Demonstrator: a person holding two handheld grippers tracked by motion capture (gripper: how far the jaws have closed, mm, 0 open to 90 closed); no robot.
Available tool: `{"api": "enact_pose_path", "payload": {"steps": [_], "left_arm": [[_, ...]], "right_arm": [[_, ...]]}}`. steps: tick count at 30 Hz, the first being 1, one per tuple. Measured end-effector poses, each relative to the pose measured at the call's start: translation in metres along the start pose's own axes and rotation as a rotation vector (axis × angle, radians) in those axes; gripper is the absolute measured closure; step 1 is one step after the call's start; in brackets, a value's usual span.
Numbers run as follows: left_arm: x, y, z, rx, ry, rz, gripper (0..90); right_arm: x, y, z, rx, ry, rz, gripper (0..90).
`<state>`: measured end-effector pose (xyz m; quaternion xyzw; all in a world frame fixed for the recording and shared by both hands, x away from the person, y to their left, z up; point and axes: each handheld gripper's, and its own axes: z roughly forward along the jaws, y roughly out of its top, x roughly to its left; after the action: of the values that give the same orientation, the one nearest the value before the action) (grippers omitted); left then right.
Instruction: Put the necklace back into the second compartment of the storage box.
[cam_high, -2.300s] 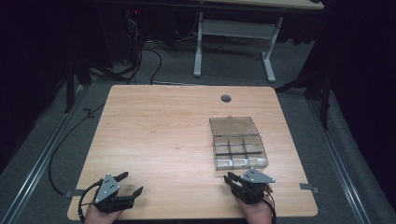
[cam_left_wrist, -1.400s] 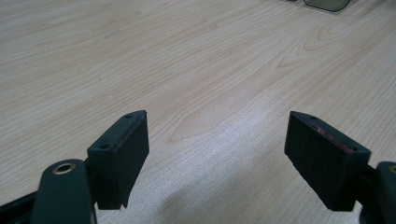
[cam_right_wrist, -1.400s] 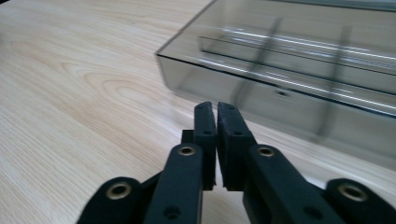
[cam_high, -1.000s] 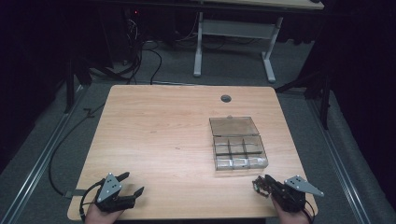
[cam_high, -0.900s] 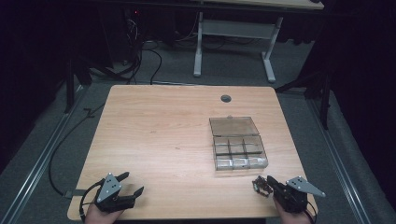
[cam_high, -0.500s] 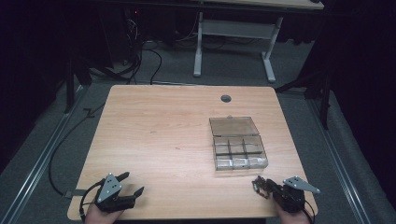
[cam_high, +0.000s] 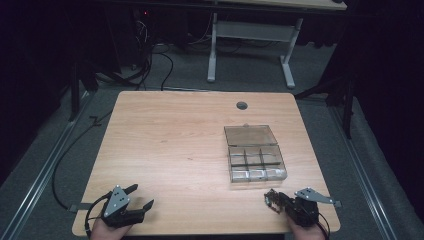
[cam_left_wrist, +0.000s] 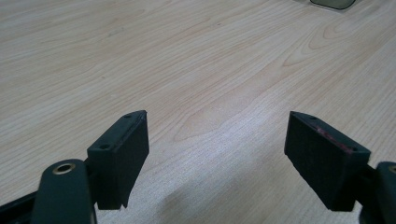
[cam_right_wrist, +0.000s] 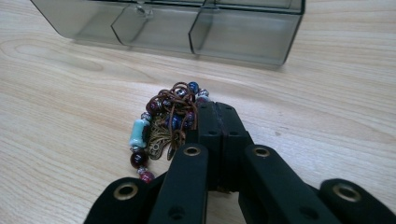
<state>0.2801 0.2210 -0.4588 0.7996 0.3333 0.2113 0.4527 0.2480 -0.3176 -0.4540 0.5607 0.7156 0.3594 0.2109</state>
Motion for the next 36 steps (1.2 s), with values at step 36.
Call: {"api": "enact_pose_path", "payload": {"steps": [36], "left_arm": [[0.002,0.001,-0.001,-0.007,-0.011,-0.008,22.5]], "right_arm": [[0.067,0.021,0.037,0.042,0.116,-0.13,90.0]]}}
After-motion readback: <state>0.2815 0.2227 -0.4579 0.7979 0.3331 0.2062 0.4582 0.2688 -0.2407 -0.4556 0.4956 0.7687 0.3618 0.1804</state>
